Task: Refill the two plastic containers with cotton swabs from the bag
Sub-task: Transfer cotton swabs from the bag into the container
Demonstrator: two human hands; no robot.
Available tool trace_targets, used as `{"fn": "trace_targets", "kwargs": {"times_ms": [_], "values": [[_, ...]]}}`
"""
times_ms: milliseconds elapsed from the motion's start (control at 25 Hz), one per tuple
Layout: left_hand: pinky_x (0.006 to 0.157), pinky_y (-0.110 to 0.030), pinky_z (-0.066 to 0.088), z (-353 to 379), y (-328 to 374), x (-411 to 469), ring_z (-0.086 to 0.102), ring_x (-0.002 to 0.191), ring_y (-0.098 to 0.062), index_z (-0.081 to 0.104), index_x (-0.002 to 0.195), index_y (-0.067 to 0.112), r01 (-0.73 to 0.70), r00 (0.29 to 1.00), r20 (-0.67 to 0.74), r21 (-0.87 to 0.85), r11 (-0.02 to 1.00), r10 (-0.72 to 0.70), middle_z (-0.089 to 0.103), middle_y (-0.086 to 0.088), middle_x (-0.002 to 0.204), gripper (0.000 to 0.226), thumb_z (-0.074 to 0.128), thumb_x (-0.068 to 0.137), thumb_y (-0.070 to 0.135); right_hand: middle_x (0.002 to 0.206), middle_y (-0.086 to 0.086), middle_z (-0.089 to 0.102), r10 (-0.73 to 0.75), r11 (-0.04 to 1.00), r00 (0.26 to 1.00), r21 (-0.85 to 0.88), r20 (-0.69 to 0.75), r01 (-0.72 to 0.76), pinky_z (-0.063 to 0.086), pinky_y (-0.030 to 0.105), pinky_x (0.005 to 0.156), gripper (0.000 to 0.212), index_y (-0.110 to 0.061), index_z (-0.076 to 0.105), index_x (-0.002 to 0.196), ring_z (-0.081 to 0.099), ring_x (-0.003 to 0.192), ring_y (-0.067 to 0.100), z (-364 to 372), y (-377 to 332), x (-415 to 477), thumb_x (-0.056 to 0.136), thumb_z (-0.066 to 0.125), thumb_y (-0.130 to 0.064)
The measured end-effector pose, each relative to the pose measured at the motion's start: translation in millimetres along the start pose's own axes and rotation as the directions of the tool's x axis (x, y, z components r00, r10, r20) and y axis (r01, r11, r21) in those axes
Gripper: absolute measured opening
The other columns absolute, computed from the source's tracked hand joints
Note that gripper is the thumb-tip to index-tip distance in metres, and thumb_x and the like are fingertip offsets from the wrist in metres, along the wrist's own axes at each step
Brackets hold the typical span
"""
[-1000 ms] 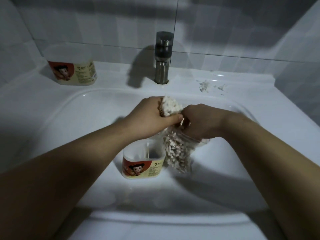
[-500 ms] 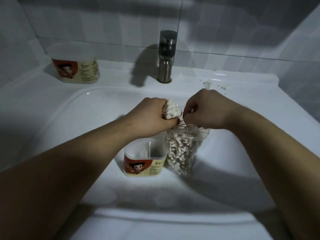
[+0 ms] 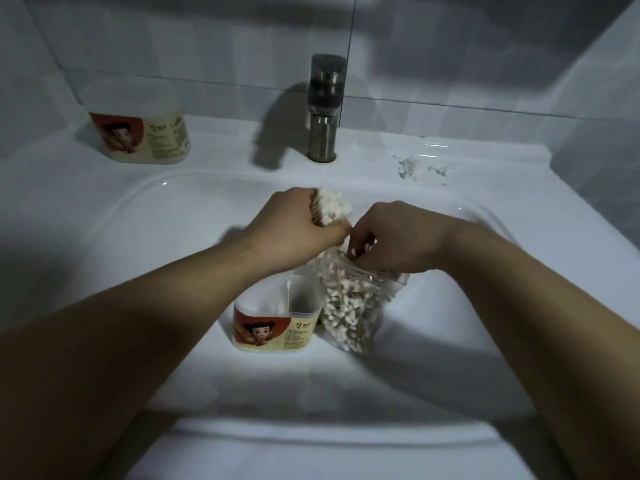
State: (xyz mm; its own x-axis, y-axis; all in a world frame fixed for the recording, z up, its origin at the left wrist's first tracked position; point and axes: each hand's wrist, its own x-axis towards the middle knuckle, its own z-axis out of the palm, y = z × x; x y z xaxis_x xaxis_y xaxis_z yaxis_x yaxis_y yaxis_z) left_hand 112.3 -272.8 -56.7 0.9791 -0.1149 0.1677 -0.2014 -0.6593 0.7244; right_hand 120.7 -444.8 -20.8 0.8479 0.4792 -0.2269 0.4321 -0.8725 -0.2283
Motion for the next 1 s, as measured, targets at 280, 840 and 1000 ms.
{"fn": "trace_targets", "kwargs": {"times_ms": [280, 840, 1000], "values": [[0.085, -0.048, 0.061, 1.8, 1.3, 3.0, 0.074, 0.082, -0.020, 0.074, 0.093, 0.009, 0.065, 0.996, -0.022, -0.433, 0.899, -0.082, 0.077, -0.003, 0.081, 0.016, 0.074, 0.090, 0.025, 0.107, 0.001, 0.072, -0.091, 0.996, 0.993, -0.023, -0.071, 0.089, 0.050, 0.033, 0.085, 0.022, -0.021, 0.072, 0.108, 0.065, 0.097, 0.020, 6.5, -0.3, 3.6, 0.097, 0.056, -0.032], [0.078, -0.056, 0.062, 4.7, -7.2, 2.3, 0.077, 0.080, -0.026, 0.075, 0.091, 0.018, 0.182, 0.979, 0.146, -0.305, 0.935, -0.143, 0.077, -0.006, 0.082, 0.024, 0.076, 0.081, 0.039, 0.064, -0.001, 0.073, 0.059, 0.931, 0.976, 0.364, -0.208, 0.021, 0.055, 0.035, 0.064, 0.024, -0.033, 0.080, 0.073, 0.065, 0.059, 0.015, -14.7, 17.0, -4.4, 0.090, 0.068, -0.021], [0.080, -0.055, 0.062, 5.6, -6.2, 1.8, 0.076, 0.080, -0.025, 0.075, 0.087, 0.019, 0.220, 0.970, 0.177, -0.337, 0.915, -0.168, 0.077, -0.005, 0.081, 0.035, 0.076, 0.070, 0.050, 0.060, 0.000, 0.072, 0.126, 0.874, 0.946, 0.484, -0.298, 0.036, 0.049, 0.027, 0.055, 0.017, -0.024, 0.081, 0.084, 0.062, 0.050, 0.008, -14.5, 23.0, 2.6, 0.092, 0.068, -0.015]]}}
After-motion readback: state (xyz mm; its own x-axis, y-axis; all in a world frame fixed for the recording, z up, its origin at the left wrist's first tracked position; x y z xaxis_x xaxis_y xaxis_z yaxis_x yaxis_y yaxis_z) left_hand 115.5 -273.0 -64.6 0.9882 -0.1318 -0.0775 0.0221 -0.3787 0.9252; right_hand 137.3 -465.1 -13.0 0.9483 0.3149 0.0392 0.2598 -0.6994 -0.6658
